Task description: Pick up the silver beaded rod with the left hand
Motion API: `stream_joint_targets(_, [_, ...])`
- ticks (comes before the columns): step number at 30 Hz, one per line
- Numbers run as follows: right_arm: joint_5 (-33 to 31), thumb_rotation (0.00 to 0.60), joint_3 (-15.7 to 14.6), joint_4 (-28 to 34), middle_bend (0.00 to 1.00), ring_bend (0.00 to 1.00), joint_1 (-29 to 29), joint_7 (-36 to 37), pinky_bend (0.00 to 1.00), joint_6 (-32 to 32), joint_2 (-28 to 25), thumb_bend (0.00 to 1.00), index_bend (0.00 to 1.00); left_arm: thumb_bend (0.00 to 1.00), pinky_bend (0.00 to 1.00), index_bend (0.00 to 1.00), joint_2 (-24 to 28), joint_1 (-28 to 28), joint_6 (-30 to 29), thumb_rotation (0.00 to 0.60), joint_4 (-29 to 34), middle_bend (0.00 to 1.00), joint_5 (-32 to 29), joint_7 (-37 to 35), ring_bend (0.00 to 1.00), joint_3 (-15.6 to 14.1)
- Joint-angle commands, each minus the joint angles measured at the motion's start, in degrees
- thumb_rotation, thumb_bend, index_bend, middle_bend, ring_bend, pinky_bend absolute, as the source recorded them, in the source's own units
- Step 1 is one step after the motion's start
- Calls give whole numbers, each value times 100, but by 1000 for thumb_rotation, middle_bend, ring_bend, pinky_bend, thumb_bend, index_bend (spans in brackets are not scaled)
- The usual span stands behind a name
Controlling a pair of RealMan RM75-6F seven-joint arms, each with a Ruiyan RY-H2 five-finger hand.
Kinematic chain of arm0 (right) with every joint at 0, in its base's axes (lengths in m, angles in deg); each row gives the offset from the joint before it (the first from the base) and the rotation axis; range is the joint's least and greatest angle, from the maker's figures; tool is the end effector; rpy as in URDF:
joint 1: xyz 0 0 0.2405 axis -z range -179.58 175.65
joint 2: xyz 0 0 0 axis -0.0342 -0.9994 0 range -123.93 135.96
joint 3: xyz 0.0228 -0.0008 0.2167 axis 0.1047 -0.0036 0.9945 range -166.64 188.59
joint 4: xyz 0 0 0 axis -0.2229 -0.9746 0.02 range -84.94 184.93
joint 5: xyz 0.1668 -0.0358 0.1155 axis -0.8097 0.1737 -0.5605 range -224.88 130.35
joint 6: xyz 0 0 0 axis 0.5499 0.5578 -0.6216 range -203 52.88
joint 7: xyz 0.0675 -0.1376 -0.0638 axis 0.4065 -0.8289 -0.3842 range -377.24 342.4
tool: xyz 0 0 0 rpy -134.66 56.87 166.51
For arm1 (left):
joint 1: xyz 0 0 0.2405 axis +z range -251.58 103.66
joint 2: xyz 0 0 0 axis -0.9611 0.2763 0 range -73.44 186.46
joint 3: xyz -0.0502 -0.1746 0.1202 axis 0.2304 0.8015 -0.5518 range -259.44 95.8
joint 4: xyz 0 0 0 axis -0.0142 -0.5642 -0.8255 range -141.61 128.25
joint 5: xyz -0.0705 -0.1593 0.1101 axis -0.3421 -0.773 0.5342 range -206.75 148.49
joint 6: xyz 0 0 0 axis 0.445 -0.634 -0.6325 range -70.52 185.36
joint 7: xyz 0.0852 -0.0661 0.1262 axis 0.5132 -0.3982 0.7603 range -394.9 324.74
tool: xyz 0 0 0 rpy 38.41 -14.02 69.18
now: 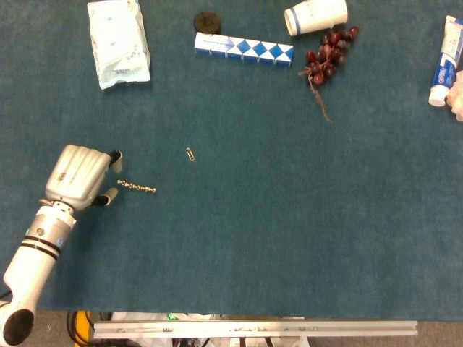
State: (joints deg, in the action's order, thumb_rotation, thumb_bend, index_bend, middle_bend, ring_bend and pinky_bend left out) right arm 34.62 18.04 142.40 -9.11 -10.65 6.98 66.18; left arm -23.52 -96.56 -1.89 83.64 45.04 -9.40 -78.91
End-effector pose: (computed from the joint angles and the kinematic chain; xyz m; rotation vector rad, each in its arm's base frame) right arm -0.2783 -0.2262 0.1752 1.3096 -0.9296 0.9700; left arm -0.2189 0.2557 0.0053 -1.8536 -0.9103 -0.6344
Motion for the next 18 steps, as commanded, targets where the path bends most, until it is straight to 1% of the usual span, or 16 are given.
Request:
stream_joint_targets(1, [-11, 600, -4, -25, 195, 126, 9, 22, 258, 1, 15, 298, 39, 226, 980, 474, -91, -66, 72, 600, -63, 821, -113, 66, 834, 0])
stream_joint_targets(7, [-41, 600, -20, -80, 195, 127, 42, 75, 258, 2, 35, 299, 39, 233, 980, 480, -245, -181, 176, 600, -173, 822, -344, 239, 835, -18])
stream_joint_targets(14, [-77, 600, -30, -123, 195, 128, 81, 111, 258, 14, 46, 299, 39, 284, 980, 474, -339, -277, 221, 600, -226, 823, -540, 376, 835, -40])
stream_joint_targets(18, [-90, 600, -32, -147, 195, 135, 93, 134, 258, 9, 56, 299, 39, 296, 981, 473, -368, -325, 244, 600, -234, 827, -657, 476, 837, -62])
